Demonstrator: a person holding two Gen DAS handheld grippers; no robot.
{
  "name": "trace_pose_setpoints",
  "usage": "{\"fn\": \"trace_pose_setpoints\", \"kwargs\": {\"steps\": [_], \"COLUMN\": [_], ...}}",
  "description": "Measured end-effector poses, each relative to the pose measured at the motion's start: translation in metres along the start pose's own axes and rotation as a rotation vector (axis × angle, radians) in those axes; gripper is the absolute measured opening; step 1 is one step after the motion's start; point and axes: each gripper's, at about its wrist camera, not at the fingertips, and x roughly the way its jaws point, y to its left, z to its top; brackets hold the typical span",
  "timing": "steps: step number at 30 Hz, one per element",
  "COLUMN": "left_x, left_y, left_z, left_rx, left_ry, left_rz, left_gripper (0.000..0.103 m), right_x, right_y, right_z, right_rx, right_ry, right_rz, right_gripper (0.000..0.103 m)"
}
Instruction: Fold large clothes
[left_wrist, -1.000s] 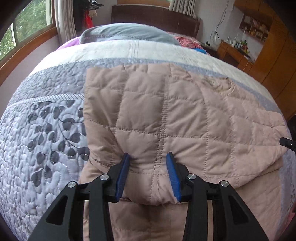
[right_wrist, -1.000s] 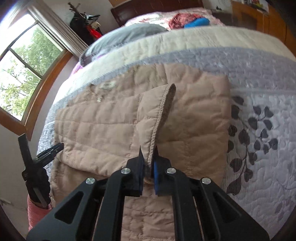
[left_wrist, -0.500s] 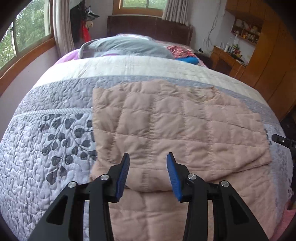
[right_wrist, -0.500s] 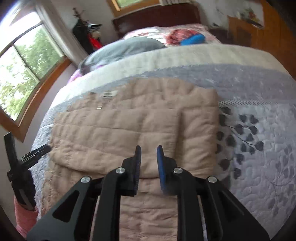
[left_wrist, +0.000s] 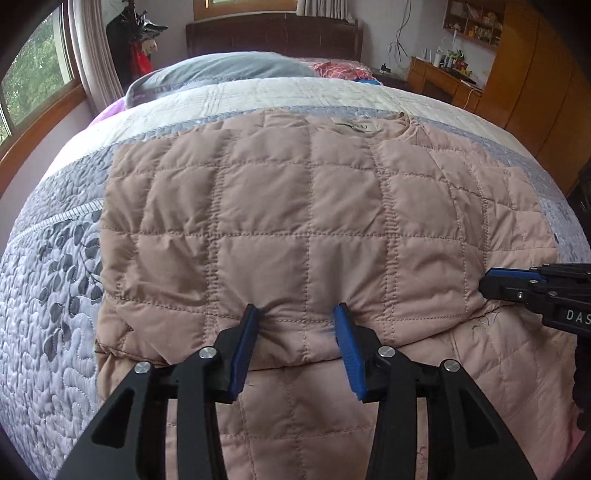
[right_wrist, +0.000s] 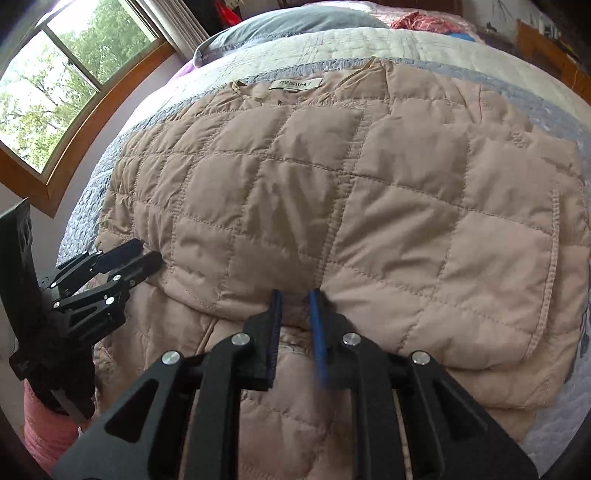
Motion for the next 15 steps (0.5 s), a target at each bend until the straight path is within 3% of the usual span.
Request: {"fn": "trace_pose_setpoints", "kwargs": {"steps": [2, 5, 9, 15], "left_x": [-0.007, -0.025, -0.021, 0.038], "left_y": [0.001, 0.002, 0.003, 0.013], "left_z": [0.007, 0.03, 0.067, 0.094], "left_rx": [-0.018, -0.027, -0.047, -0.082], "left_ry": [0.011, -0.049, -0.063, 0.032], "left_rz": [-0.012, -0.028, -0.022, 0.03], "left_gripper": [0.043, 0.043, 0.043, 0.044], "right_x": [-0.011, -0.04, -0.059, -0.015], "right_y": [0.002, -0.004, -0.023, -0.057], "right_z": [0.003, 0.019, 0.053, 0.08], "right_rx": [-0.017, -0.007, 0.038, 0.119], "right_ry": [-0.001, -0.07, -0.164, -0.077], "right_rz": [0.01, 0.033, -0.095, -0.143], "right_gripper": [0.018, 0.019, 0.02, 0.018]}}
